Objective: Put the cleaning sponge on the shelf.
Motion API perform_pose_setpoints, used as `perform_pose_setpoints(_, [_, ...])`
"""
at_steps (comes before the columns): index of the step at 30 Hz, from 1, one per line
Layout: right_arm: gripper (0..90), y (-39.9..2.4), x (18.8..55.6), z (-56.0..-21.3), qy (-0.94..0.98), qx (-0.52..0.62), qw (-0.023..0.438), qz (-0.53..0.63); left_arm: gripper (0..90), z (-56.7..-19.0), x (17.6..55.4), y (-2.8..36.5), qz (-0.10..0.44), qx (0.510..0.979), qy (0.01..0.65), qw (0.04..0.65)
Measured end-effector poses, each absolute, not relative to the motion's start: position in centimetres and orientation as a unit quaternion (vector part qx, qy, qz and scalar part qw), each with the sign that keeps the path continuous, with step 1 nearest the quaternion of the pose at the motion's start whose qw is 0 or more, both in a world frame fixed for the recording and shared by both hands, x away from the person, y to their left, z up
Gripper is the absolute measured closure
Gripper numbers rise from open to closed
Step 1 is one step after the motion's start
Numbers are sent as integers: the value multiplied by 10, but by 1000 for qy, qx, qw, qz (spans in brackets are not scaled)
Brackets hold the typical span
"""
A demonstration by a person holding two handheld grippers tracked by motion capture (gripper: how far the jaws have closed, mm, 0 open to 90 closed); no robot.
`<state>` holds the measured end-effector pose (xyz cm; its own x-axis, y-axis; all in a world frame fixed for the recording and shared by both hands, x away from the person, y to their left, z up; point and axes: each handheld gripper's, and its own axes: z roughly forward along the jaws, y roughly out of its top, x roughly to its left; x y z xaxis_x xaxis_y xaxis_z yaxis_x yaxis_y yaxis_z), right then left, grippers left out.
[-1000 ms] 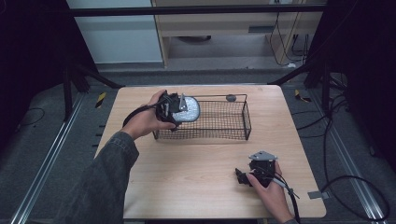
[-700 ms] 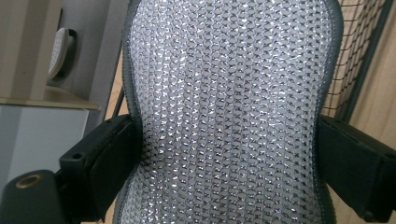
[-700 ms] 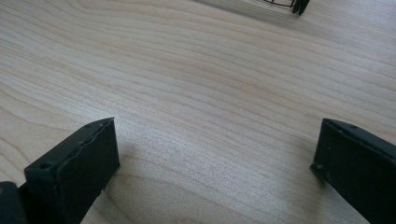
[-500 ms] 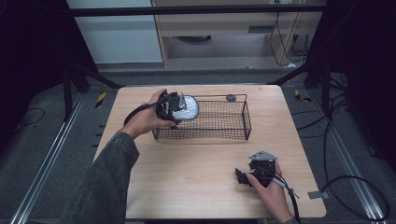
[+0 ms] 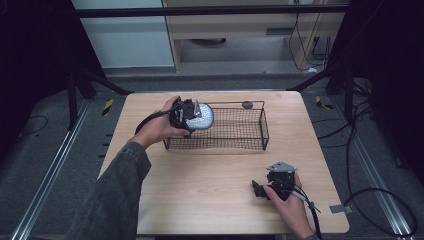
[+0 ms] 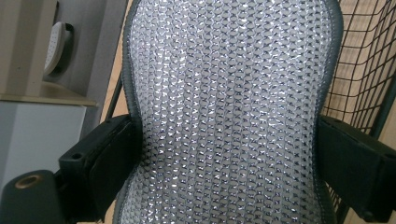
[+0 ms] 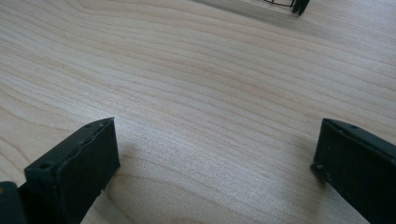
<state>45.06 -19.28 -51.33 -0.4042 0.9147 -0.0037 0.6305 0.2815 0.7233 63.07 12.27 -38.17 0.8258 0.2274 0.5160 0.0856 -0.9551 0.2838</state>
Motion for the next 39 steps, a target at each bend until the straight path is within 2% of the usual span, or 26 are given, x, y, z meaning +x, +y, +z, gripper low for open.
perform_pose_setpoints(14, [4,-193,450,-513,771,500,218,328,77,-389,640,120,269,952,84,123])
perform_pose_setpoints(24, [3,-193,450,-513,771,501,217,328,45,-392,646,122,247,953,111,133])
perform_pose_setpoints(39, [3,-192,450,-513,771,502,216,328,74,-379,634,119,247,950,103,164])
